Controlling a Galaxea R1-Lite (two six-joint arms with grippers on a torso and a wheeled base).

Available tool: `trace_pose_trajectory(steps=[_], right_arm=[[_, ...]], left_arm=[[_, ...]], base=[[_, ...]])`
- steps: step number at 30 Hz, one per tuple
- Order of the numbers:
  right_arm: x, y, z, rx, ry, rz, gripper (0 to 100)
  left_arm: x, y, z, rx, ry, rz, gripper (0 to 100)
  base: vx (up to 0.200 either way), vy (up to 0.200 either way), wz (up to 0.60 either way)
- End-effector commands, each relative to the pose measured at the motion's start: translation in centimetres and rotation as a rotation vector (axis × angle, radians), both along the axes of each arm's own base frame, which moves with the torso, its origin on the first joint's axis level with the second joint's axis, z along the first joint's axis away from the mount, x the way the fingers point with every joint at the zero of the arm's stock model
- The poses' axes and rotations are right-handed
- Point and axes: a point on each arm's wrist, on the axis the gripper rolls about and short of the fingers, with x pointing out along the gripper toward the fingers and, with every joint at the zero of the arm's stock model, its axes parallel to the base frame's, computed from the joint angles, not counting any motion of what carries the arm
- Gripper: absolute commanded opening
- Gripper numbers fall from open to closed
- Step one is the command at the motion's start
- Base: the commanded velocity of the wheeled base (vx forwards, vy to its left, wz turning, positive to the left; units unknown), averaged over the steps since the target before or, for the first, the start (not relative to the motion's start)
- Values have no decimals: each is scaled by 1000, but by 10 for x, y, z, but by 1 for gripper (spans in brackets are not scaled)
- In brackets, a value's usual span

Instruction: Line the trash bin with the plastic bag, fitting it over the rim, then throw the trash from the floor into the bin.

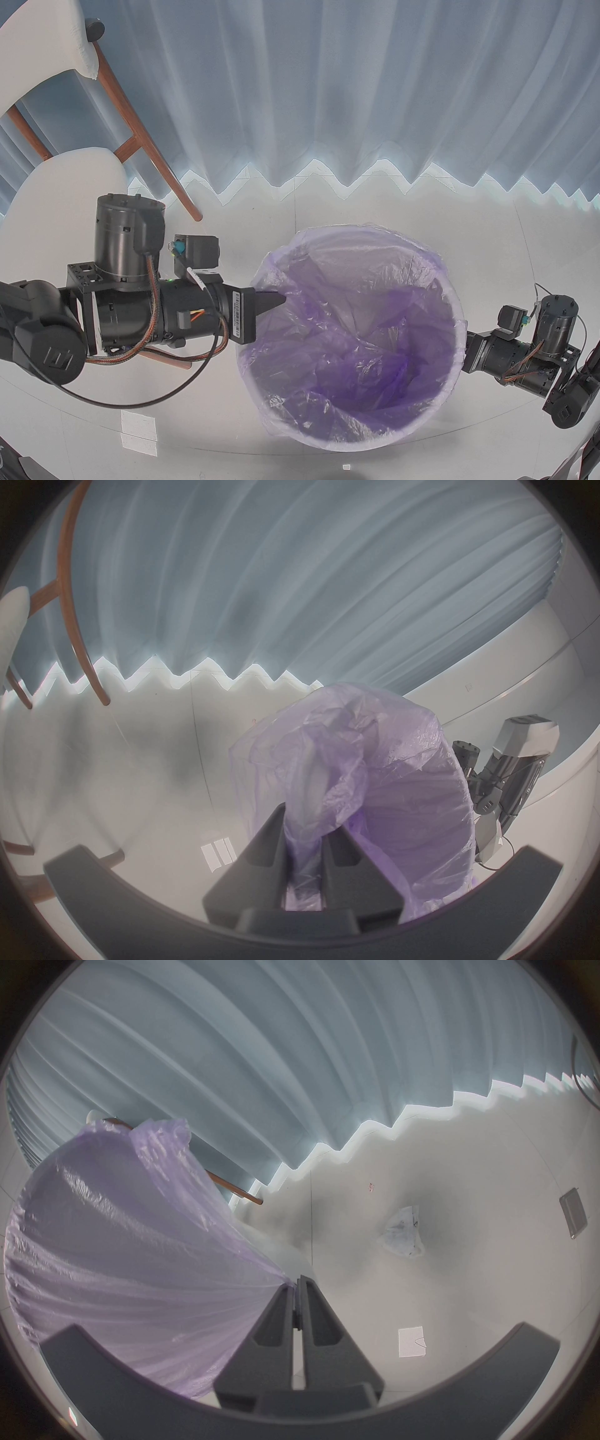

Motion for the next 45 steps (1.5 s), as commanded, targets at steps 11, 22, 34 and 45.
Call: trace_pose_trajectory(steps=[11, 22, 34, 45], right_arm=[[-17, -2, -27, -21, 63, 3, 100], [-35, -8, 16, 158, -72, -42, 100], [-47, -43, 32, 156, -134, -226, 100], [-60, -42, 35, 155, -106, -222, 100]], left_arm=[[-9, 8, -1, 4, -6, 5, 0], [7, -2, -9, -17, -67, 24, 0], [39, 1, -12, 78, -212, -144, 0], [85, -12, -54, 219, -281, -250, 0]], base=[[0, 0, 0], [0, 0, 0], [0, 0, 0], [0, 0, 0]])
